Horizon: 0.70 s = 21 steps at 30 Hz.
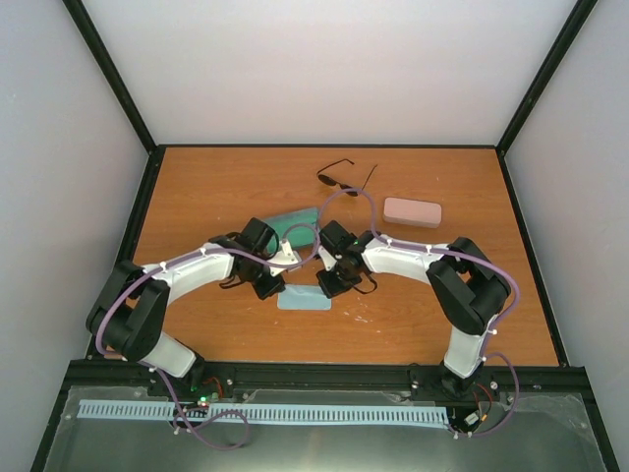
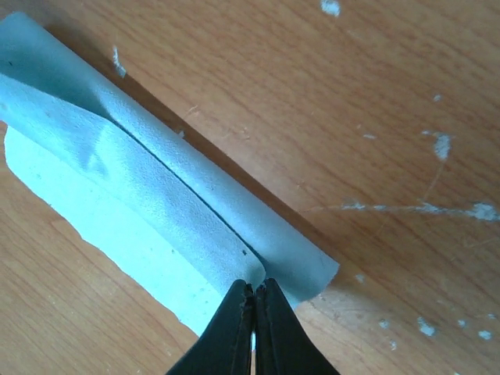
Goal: Organize the sunglasses
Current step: Fold the glasses cleaning cloth at the center of the board.
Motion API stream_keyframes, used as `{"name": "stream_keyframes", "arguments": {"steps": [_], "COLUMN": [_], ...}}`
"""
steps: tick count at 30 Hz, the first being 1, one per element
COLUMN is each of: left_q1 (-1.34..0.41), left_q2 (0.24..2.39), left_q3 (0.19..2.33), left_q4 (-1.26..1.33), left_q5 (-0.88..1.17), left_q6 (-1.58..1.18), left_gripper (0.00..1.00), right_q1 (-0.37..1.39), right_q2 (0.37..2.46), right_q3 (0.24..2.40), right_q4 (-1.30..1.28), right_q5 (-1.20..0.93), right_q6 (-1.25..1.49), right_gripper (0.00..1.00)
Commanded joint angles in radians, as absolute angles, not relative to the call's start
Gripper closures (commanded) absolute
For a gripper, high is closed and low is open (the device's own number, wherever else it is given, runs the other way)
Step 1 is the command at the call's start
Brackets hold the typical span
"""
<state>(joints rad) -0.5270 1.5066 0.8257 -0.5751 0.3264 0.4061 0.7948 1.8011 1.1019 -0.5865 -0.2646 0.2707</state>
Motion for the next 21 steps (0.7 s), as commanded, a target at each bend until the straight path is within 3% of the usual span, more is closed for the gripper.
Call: {"name": "stream_keyframes", "arguments": {"steps": [1, 12, 21], "left_q1": [-0.557, -0.587, -0.59], "left_q2": [1.482, 1.46, 1.43], "left_q3": [0.809, 0.779, 0.739], "left_q4": [-0.595, -0.612, -0.622], "left_q5": [0.361, 0.368, 0.359], "left_q6": [0.401, 0.414, 0.435], "left_gripper": [0.92, 0.84, 0.84], "right_q1": [0.814, 0.821, 0.821], "right_q2": [1.798, 1.791, 1.738], "right_q3": [1.09, 1.057, 1.011], "right_q4": [-0.578, -0.577, -0.581], "right_q5": [-0.293, -0.319, -0.337], "right_q6": [0.27, 0.265, 0.267], "right_gripper": [0.97, 0.96, 0.84]}}
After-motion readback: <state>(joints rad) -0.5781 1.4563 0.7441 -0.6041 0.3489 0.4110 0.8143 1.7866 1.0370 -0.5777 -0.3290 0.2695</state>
